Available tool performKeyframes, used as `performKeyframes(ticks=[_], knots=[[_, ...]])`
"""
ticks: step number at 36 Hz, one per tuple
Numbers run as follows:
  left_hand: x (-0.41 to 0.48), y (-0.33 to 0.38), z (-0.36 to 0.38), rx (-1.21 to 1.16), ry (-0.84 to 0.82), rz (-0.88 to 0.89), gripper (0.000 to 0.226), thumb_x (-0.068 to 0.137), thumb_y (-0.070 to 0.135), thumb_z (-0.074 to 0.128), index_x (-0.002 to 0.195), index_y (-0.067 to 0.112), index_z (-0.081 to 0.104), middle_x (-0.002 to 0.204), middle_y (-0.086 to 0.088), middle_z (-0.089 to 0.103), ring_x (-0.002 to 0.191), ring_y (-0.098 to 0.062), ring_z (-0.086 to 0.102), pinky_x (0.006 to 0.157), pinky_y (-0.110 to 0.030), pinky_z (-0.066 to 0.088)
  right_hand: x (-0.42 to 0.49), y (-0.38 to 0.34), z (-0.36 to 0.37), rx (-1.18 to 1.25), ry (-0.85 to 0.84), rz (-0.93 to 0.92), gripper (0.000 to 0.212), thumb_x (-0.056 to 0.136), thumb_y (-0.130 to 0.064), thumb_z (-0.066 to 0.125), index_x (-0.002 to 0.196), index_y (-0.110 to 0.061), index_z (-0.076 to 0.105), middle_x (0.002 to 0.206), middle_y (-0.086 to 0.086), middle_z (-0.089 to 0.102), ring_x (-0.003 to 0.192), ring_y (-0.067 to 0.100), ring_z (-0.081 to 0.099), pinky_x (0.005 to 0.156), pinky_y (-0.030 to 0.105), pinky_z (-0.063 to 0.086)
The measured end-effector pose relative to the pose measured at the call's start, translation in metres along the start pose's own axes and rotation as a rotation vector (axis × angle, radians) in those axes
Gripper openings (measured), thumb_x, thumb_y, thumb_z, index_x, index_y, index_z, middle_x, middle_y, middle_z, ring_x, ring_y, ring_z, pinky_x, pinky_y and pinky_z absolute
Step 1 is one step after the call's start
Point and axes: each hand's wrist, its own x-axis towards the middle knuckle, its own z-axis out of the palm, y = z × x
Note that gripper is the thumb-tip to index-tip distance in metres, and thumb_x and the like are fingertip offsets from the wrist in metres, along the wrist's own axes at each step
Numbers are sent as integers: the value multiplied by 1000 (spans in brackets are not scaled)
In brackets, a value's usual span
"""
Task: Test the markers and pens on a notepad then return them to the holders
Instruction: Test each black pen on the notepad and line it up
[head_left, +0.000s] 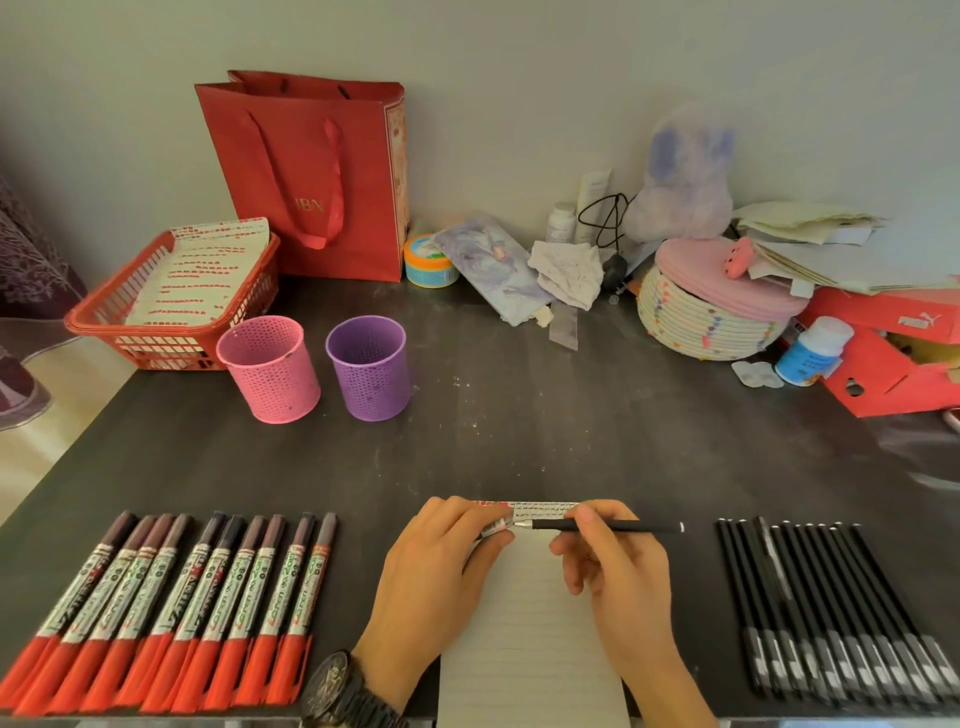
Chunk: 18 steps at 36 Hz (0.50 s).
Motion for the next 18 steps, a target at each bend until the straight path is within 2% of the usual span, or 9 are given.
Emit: performKeyframes(ticks=[5, 9, 11, 14, 18], knots=[[0, 2, -2, -3, 13, 30, 29, 94, 45, 54, 115, 31, 69, 104, 20, 64, 90, 0, 54, 70, -21, 54, 0, 2, 0, -22, -11, -18, 27, 88, -28, 59, 90, -2, 68, 70, 19, 69, 47, 18, 56, 43, 20, 44], [0, 4, -3, -17, 17, 33, 30, 96, 47, 51, 115, 32, 69, 105, 20, 64, 92, 0, 54, 71, -22, 54, 0, 1, -1, 6, -8, -20, 21, 89, -27, 59, 86, -9, 69, 69, 19, 68, 48, 20, 56, 43, 22, 44], [0, 4, -3, -24, 28, 29, 29, 96, 46, 53, 115, 32, 69, 105, 20, 64, 93, 1, 54, 72, -22, 54, 0, 1, -3, 34, 1, -12, 19, 94, -20, 57, 83, -12, 69, 67, 19, 67, 48, 20, 55, 43, 24, 44], [-1, 3, -3, -27, 47, 36, 28, 97, 46, 53, 115, 32, 69, 106, 20, 64, 95, 1, 54, 74, -22, 54, -1, 1, -6, 40, 12, 0, 26, 99, -9, 52, 80, -14, 69, 65, 17, 65, 47, 20, 54, 43, 24, 44], [-1, 2, -2, -2, 64, 99, 29, 96, 46, 51, 114, 32, 70, 107, 18, 64, 95, -2, 56, 72, -25, 54, -2, -1, -2, -82, -30, -42, 20, 97, -14, 56, 83, -17, 70, 66, 15, 67, 48, 18, 55, 44, 22, 44]])
